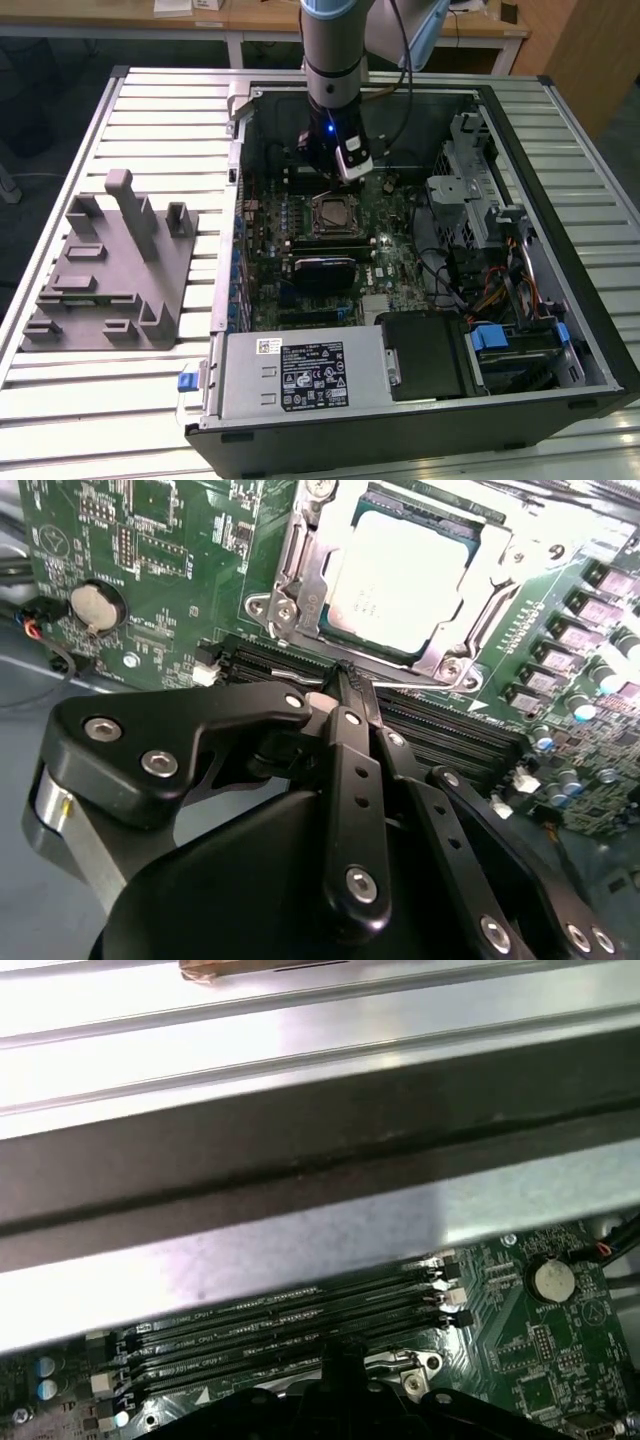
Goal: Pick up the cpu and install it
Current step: 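Install the first cpu locking lever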
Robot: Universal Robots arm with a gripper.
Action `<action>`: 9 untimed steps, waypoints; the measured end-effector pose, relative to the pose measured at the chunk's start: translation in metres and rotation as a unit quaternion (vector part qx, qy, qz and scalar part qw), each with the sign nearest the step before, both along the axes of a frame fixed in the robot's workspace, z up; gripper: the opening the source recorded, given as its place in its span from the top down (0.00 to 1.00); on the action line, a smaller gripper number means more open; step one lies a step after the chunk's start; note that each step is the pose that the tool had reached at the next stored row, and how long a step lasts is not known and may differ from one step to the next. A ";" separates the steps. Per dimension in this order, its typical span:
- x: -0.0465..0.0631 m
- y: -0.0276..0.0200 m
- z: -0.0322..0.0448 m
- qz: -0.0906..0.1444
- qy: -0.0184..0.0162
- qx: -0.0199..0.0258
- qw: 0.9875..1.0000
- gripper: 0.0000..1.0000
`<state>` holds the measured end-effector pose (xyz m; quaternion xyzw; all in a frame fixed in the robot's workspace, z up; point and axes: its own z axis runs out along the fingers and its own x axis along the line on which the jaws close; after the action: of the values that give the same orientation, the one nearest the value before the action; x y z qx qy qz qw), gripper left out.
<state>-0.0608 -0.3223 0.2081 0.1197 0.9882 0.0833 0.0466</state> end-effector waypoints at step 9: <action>0.001 0.0002 -0.0004 -0.025 0.000 -0.001 1.000 0.89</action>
<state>-0.0603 -0.3221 0.2077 0.1443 0.9850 0.0813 0.0488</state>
